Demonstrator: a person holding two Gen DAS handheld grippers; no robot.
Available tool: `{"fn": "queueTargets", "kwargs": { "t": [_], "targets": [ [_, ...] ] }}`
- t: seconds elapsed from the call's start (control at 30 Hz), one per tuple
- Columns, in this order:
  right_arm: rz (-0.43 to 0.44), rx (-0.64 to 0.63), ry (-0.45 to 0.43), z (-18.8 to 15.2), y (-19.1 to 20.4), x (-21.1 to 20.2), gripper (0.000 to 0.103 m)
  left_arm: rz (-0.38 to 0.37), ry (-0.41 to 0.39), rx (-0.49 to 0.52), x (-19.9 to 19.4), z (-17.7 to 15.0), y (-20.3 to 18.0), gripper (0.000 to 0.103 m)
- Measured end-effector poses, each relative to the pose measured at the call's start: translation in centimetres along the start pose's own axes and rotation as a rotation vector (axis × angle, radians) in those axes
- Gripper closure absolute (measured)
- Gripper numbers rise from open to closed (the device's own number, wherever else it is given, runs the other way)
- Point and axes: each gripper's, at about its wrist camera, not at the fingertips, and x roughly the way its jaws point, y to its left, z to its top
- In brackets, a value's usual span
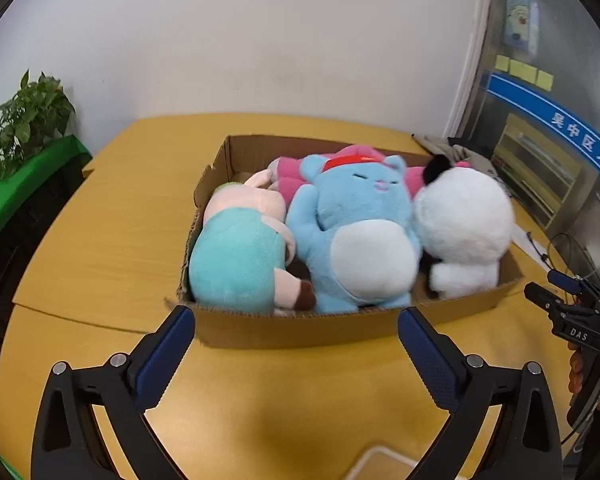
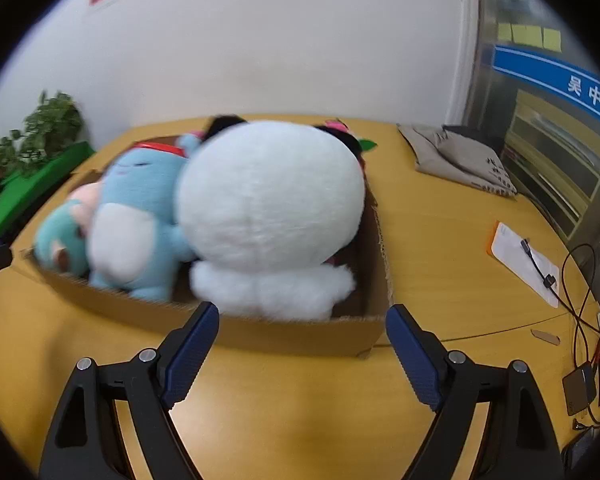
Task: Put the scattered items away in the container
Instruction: 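Withdraw both tools and move them to the clear phone case, then close both tools on the white frame edges of the phone case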
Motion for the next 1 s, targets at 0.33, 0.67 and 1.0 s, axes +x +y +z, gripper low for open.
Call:
{"fn": "queueTargets", "kwargs": {
  "t": [0.33, 0.67, 1.0],
  "targets": [
    [0.269, -0.138, 0.182, -11.3, 4.7, -4.1, 0.014, -0.124, 0.268, 0.175, 0.7, -9.0, -4.0, 0.007],
    [0.272, -0.184, 0.305, -14.9, 8.1, -1.4, 0.063, -0.129, 0.442, 0.218, 5.2, -12.7, -5.1, 0.076],
    [0.226, -0.168, 0.257, -12.0, 5.9, 1.2, 0.069, -0.166, 0.472, 0.229, 4.0, -13.3, -7.8, 0.095]
  ]
}}
